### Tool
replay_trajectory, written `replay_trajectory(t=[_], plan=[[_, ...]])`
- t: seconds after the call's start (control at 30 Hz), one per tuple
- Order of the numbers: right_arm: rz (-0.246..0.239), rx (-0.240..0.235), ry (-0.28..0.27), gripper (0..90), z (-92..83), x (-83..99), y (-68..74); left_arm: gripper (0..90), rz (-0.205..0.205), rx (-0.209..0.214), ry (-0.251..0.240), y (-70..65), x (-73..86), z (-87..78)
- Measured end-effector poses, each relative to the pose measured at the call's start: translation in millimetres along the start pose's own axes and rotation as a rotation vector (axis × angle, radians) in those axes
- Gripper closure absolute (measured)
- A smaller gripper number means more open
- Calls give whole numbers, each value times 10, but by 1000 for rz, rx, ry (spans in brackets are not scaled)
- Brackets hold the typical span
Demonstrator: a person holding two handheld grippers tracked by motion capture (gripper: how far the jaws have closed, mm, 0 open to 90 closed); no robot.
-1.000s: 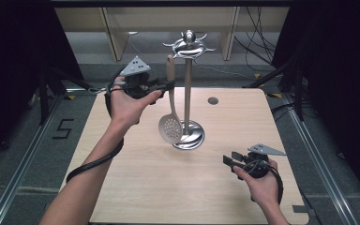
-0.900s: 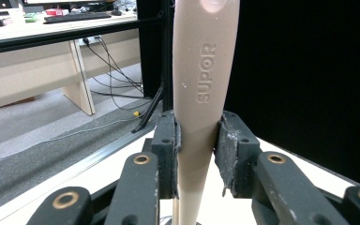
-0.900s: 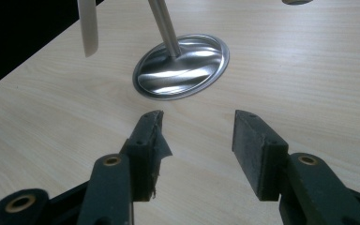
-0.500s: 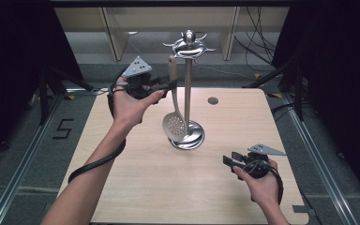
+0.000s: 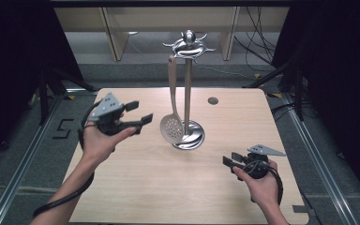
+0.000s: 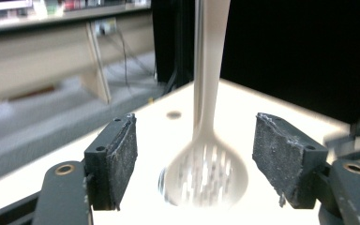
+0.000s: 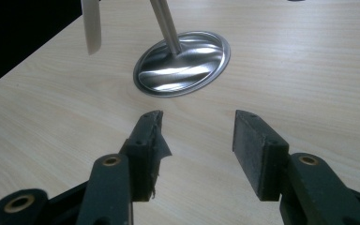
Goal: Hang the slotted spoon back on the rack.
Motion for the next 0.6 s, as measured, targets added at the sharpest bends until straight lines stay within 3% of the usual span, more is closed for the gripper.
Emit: replay_trajectory(t=[0.03, 0.07, 0.1, 0.13, 0.17, 0.2, 0.23, 0.27, 0.3, 0.37, 0.4, 0.43, 0.53, 0.6], plan=[[2, 2, 3, 529, 0, 3, 4, 300, -5, -7, 18, 8, 144, -39], [-38, 3, -16, 529, 12, -8, -23, 301, -11, -9, 61, 16, 405, -100], [-39, 0, -15, 529, 15, -7, -22, 302, -14, -11, 86, 17, 559, -133], [-40, 6, -13, 528, 23, -4, -24, 303, -14, -11, 86, 17, 559, -133], [-40, 6, -13, 528, 23, -4, -24, 303, -24, -8, 110, 10, 723, -155], [-43, 18, -8, 528, 24, -1, -29, 308, -47, -8, 144, -6, 990, -182], [-31, -17, -10, 528, 38, 3, -8, 320, -68, -16, 154, -24, 1189, -195], [-36, 1, 3, 528, 41, 11, -12, 349, -77, -19, 172, -38, 1351, -198], [-40, 0, 10, 528, 44, 14, -4, 389, -159, -1, 275, -108, 1616, -205], [-39, -17, -2, 527, 56, 4, 14, 382, -179, 9, 260, -121, 1620, -204], [-52, -1, 6, 526, 74, 8, 23, 378, -174, 3, 210, -124, 1505, -184], [-52, -1, 6, 526, 74, 8, 23, 374, -174, 3, 210, -124, 1505, -184], [-68, -34, 17, 525, 85, 26, 63, 357, -115, 1, 193, -154, 1388, -157], [-70, -34, 36, 521, 88, 41, 92, 356, -107, 7, 221, -171, 1444, -143]])
Point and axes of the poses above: each handheld gripper's, and its own axes: z roughly forward along the jaws, x roughly out of its underside, y roughly to its left, the point moved 6 cm from there along z, roughly forward along the jaws, and after that the axes turned 9 degrees about x, right-handed, at the moved point
